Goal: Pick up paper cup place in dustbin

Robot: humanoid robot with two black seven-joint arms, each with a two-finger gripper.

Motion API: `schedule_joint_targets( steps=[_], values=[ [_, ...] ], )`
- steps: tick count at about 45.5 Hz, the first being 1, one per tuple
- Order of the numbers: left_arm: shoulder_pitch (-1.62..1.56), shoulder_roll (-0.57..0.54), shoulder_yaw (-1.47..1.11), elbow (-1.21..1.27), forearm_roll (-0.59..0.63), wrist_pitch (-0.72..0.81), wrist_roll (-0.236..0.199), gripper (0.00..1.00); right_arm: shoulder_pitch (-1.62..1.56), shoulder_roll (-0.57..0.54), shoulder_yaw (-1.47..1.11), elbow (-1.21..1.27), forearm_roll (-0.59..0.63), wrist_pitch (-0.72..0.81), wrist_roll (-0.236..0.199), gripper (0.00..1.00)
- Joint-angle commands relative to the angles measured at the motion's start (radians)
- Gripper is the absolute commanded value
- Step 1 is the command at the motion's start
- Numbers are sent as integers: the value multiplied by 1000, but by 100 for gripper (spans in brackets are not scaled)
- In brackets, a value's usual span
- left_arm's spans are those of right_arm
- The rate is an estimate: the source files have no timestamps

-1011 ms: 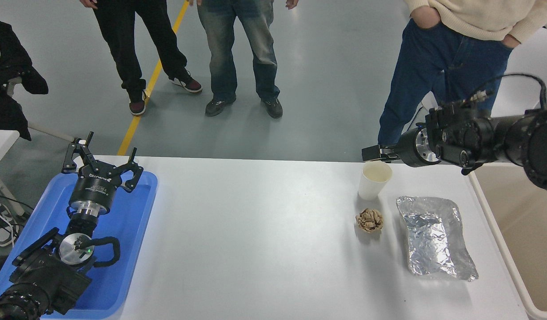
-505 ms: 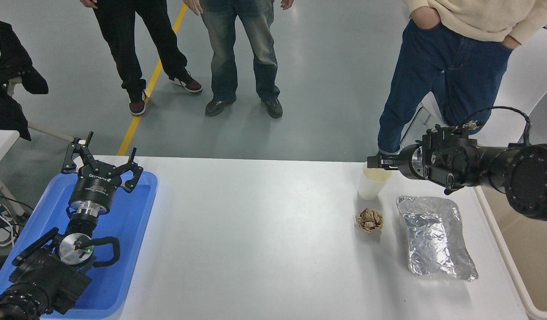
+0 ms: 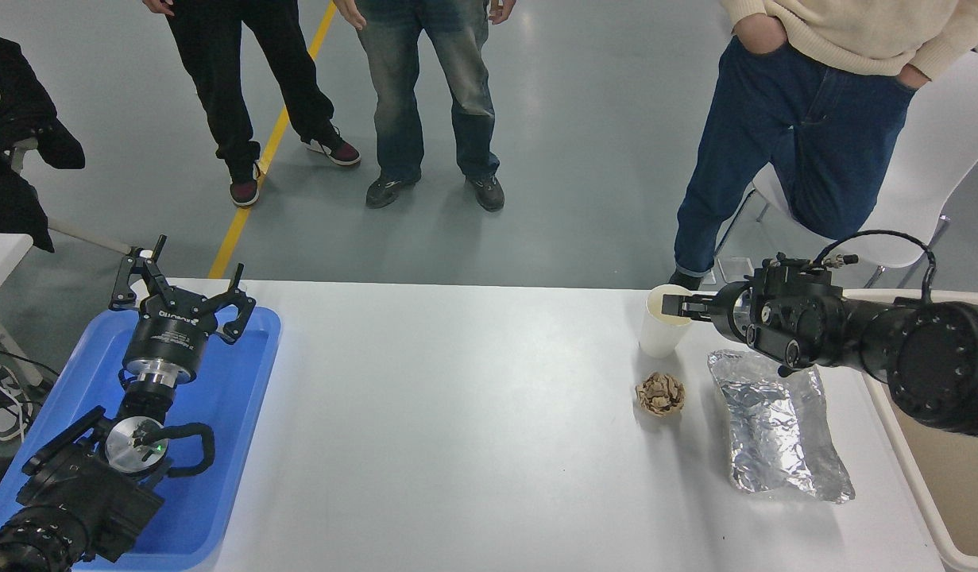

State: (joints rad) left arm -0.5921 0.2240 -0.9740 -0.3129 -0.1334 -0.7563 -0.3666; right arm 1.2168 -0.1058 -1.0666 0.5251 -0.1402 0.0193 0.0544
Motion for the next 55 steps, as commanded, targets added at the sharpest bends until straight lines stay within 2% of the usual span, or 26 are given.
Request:
schedule_joint_targets(
  steps=[1,8,11,20,31,55],
  values=[
    [0,0,1,0,0,0,0,100,-14,1,36,-4,1,-28,-5,97],
    [0,0,0,0,0,0,0,100,-14,5,36,-4,1,-28,-5,96],
    [0,0,0,0,0,0,0,100,-14,5,39,-4,1,-28,-5,91],
    [0,0,0,0,0,0,0,100,-28,5,50,4,4,-27,-25,40],
    [0,0,0,0,0,0,0,100,-34,5,57,10,5,-15,-33,1],
    [0,0,0,0,0,0,0,100,46,-28,97,128,44,-12,-41,0]
  ],
)
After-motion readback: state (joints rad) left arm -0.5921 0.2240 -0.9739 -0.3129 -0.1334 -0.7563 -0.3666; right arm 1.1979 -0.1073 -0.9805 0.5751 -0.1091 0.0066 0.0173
